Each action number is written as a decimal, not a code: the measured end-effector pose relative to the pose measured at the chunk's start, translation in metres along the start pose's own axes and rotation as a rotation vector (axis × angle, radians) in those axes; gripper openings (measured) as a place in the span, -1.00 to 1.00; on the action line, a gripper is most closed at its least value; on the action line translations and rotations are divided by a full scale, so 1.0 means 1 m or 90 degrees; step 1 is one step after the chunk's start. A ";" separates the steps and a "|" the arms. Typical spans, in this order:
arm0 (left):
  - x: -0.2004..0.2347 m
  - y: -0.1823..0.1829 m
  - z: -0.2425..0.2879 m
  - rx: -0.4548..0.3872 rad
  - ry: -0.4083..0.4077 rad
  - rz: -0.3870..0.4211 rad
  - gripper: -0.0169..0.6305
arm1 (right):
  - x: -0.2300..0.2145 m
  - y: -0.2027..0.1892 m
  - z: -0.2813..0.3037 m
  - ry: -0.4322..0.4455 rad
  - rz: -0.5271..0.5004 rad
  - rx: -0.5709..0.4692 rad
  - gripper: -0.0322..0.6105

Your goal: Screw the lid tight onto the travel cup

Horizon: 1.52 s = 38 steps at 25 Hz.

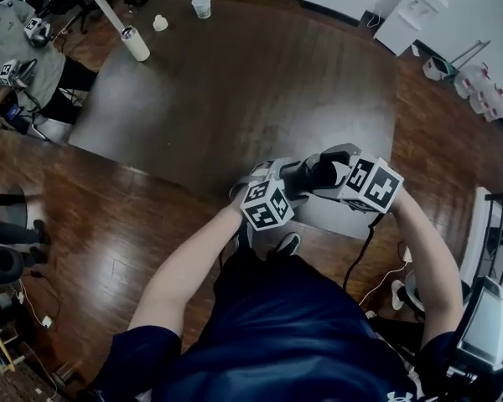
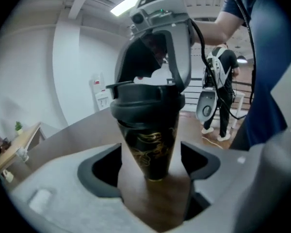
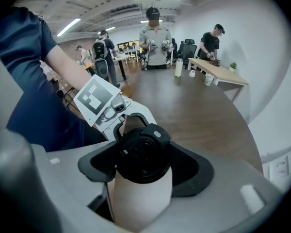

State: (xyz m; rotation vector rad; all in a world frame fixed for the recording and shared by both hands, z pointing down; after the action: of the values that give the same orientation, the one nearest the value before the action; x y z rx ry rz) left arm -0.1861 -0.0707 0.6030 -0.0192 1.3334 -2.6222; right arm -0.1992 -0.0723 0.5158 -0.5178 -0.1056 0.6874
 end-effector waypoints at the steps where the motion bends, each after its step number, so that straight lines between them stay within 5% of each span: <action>1: 0.000 -0.001 0.004 0.004 -0.010 0.012 0.23 | -0.001 -0.001 0.004 0.002 -0.004 0.012 0.14; 6: 0.003 0.000 0.012 -0.012 0.003 -0.013 0.21 | -0.005 -0.001 0.013 -0.006 0.057 0.027 0.15; 10: 0.003 0.004 0.015 -0.046 0.100 -0.106 0.19 | -0.012 -0.008 0.009 -0.057 0.216 -0.022 0.14; 12: -0.001 0.008 0.018 -0.061 0.132 -0.149 0.20 | -0.012 -0.017 0.008 -0.086 0.243 -0.037 0.15; 14: -0.006 0.008 0.019 -0.059 0.115 -0.143 0.20 | -0.008 -0.022 0.007 -0.091 0.199 -0.036 0.14; 19: 0.000 0.009 0.012 -0.016 -0.013 0.005 0.30 | -0.006 -0.008 0.008 -0.031 0.035 -0.008 0.15; 21: 0.003 0.006 0.008 -0.022 -0.029 0.002 0.25 | -0.005 -0.002 0.012 -0.011 0.026 0.002 0.15; 24: 0.006 0.010 0.009 -0.048 0.030 -0.048 0.20 | -0.010 -0.006 0.010 -0.040 0.085 -0.003 0.15; 27: 0.010 0.017 0.013 -0.085 0.120 -0.161 0.18 | -0.020 -0.011 0.004 -0.121 0.208 -0.050 0.15; 30: 0.009 0.015 0.007 -0.116 0.137 -0.230 0.20 | -0.020 -0.009 0.006 -0.156 0.266 -0.087 0.15; 38: 0.009 0.005 0.009 -0.035 -0.007 0.037 0.23 | -0.013 -0.002 0.010 -0.025 0.042 -0.019 0.15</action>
State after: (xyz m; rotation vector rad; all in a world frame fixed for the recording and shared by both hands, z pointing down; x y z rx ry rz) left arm -0.1935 -0.0822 0.6034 -0.0030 1.3806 -2.5331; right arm -0.2107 -0.0783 0.5263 -0.5389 -0.1367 0.7618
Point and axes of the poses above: the fingertips, and each gripper's own axes: z forward along the fingers, x to its left, y out of its top, the point moved 1 cm from there along -z, backward along the fingers, and after that the axes turned 1 degree about -y, right-handed, at the moved point
